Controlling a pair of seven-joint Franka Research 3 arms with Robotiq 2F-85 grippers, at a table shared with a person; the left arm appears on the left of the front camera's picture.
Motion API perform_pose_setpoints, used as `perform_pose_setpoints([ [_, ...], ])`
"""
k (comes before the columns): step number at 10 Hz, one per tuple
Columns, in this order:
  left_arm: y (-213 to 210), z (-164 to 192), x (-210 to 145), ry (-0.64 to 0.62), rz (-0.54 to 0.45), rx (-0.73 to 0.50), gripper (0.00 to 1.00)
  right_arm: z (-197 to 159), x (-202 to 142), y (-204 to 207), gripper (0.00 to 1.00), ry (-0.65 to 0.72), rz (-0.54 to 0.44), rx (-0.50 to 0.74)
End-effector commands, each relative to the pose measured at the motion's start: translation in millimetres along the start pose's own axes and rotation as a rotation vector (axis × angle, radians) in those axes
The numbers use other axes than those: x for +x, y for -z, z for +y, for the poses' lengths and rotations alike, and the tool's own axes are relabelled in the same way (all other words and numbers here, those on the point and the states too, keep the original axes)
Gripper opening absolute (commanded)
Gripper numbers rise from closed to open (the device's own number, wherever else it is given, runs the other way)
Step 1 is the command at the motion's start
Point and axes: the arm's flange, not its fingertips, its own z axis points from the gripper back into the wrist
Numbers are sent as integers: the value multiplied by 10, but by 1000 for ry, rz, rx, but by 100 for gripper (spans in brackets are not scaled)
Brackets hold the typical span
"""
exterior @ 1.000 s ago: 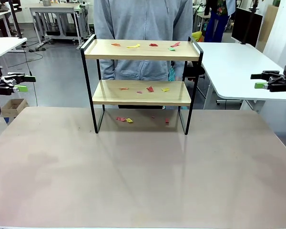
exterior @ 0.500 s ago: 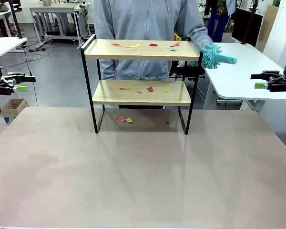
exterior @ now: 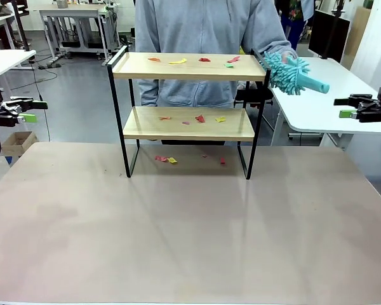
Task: Clean the shelf.
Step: Pick up the Duster handed by the human.
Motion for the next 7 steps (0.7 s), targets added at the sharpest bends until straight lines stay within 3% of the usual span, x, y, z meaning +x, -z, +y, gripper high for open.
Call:
perform_pose_setpoints([
  [1,6,-1,16,4,0,-2,100,1,30,-2,100,-5,0,-2],
  [7,6,-1,16,4,0,-2,100,1,30,-2,100,-5,0,-2],
])
